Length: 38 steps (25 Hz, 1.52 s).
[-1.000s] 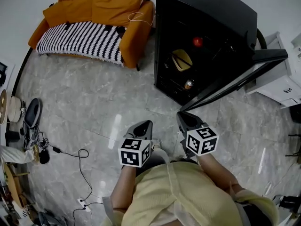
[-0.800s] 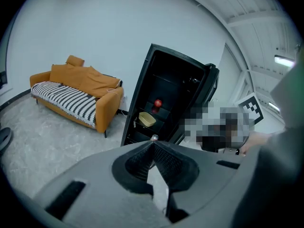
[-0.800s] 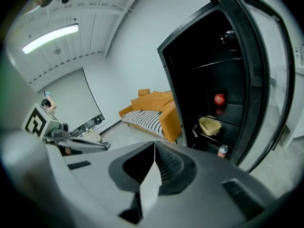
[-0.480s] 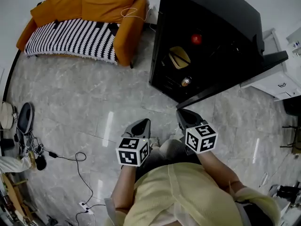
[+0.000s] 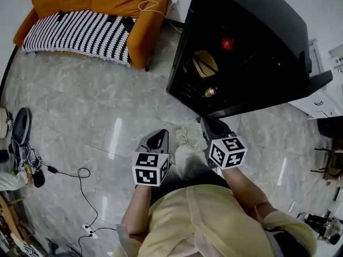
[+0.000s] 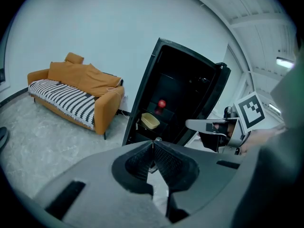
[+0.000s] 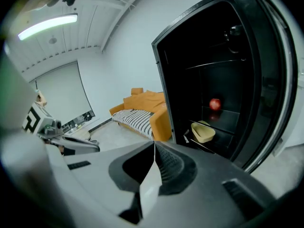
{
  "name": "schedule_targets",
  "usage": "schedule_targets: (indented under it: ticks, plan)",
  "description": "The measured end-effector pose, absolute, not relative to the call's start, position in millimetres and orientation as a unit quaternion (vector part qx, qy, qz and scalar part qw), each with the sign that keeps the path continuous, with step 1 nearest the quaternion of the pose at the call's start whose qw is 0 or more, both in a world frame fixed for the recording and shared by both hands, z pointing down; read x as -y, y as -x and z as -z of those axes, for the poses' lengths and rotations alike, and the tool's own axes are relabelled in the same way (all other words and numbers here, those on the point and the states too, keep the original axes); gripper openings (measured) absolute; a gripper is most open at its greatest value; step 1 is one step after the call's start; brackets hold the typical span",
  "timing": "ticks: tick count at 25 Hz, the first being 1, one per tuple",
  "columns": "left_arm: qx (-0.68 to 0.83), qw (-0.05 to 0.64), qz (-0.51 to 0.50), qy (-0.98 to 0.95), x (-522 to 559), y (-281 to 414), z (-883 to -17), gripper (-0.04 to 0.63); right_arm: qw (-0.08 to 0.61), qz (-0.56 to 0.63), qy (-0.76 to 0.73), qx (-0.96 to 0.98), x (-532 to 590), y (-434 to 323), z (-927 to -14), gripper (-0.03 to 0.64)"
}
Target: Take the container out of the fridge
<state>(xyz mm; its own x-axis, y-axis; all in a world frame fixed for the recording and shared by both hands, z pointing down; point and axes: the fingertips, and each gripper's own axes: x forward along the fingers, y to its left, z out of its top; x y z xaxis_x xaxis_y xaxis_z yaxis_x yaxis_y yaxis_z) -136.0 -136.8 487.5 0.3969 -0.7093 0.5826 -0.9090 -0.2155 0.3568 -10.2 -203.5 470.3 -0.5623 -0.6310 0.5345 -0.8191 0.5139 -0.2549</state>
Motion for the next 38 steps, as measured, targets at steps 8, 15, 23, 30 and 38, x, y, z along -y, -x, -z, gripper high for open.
schedule_targets:
  ticks: [8,15,23,30,38]
  plan:
    - [0.539,0.350,-0.146,-0.752,168,131,-505,0.023,0.207,-0.233,-0.432,0.846,255,10,-494,0.029]
    - [0.534,0.352,-0.173,-0.749,186,116,-526,0.023,0.226,-0.223,-0.437,0.842,290,2,-522,0.029]
    - [0.557,0.362,-0.167,-0.728,208,116,-551,0.024,0.247,-0.212,-0.440,0.837,339,-1,-561,0.029]
    - [0.571,0.367,-0.156,-0.718,227,119,-576,0.023,0.267,-0.192,-0.449,0.831,381,1,-592,0.029]
    - [0.579,0.372,-0.147,-0.711,258,121,-602,0.023,0.285,-0.139,-0.462,0.828,421,-2,-619,0.029]
